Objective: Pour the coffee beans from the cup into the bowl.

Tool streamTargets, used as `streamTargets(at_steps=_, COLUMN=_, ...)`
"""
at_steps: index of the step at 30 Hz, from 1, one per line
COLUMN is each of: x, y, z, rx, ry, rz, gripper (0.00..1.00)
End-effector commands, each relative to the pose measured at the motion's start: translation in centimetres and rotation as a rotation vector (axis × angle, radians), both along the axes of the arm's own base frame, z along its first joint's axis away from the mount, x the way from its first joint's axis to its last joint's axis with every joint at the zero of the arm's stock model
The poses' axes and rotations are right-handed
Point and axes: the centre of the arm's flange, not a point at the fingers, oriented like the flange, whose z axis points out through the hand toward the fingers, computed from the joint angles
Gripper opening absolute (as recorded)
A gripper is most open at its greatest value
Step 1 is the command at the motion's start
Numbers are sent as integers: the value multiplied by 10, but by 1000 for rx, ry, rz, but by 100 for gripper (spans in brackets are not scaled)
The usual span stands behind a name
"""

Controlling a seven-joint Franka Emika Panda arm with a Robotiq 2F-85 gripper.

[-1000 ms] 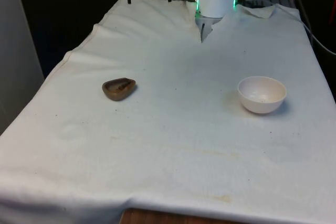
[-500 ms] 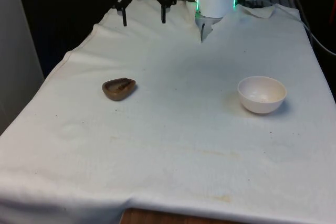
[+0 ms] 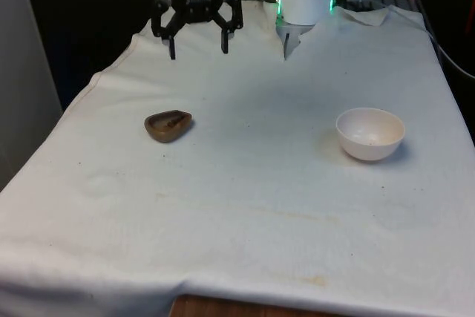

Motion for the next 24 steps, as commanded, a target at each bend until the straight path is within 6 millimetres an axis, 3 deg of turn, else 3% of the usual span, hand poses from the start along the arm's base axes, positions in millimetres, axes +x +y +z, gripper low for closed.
streamTargets(at_steps=1, x=1, y=-1, z=-4, rx=-3, ry=-3, rz=17, gripper=100)
streamTargets(at_steps=24, x=-2, y=-40, z=-33, rx=-40, ry=-2, rz=120, gripper=100)
